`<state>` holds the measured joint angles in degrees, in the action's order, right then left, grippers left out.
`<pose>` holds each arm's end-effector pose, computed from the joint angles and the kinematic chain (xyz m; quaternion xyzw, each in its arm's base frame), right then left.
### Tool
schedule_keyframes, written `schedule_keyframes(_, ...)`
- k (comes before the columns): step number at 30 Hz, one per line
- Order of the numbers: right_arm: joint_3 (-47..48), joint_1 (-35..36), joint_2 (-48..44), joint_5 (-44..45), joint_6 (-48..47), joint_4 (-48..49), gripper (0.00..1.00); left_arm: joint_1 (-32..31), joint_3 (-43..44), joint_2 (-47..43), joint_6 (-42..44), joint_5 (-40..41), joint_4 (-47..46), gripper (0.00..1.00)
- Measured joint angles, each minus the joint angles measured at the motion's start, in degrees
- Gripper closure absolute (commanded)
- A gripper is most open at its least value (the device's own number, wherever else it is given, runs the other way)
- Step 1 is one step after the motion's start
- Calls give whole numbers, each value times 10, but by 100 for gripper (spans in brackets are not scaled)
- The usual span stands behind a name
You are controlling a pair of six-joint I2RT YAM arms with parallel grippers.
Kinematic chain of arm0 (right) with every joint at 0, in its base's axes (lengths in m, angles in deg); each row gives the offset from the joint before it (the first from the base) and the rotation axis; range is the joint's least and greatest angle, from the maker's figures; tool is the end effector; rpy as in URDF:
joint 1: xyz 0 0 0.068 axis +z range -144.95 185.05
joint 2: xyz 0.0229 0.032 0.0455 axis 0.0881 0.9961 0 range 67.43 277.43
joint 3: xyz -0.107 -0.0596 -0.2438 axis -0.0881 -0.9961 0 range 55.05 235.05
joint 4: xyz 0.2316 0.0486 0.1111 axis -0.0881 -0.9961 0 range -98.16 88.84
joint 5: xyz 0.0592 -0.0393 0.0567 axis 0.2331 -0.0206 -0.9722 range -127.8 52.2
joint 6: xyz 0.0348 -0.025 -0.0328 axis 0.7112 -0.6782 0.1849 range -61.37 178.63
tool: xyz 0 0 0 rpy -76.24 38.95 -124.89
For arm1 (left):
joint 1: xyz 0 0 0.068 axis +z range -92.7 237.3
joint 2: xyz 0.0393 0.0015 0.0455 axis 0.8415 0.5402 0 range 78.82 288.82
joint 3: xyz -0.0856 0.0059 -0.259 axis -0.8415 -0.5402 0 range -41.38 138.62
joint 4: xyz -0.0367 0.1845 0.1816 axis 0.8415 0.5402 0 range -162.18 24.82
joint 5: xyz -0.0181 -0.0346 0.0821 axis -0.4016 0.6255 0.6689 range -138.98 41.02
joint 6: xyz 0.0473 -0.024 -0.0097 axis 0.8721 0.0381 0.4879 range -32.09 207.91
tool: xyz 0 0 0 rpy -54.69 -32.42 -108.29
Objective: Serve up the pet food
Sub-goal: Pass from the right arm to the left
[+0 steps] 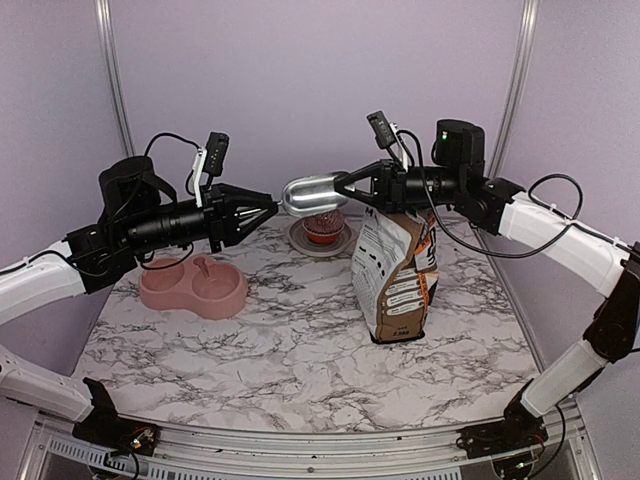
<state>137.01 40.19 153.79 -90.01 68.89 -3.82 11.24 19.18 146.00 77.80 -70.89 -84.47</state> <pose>0.2677 0.2228 0.4062 -0.4294 0.5944 0.5336 0.4214 0.1807 -0.2069 0.3988 0.3374 0.5834 -0.4552 0.5819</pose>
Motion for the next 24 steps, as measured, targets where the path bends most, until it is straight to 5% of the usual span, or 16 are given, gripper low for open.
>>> schedule_keyframes(15,8,0,9,0,0,0,100,1,0,3,0,-1,-5,66)
schedule_keyframes(24,9,0,12,-1,0,0,100,2,0,11,0,-1,-12,77)
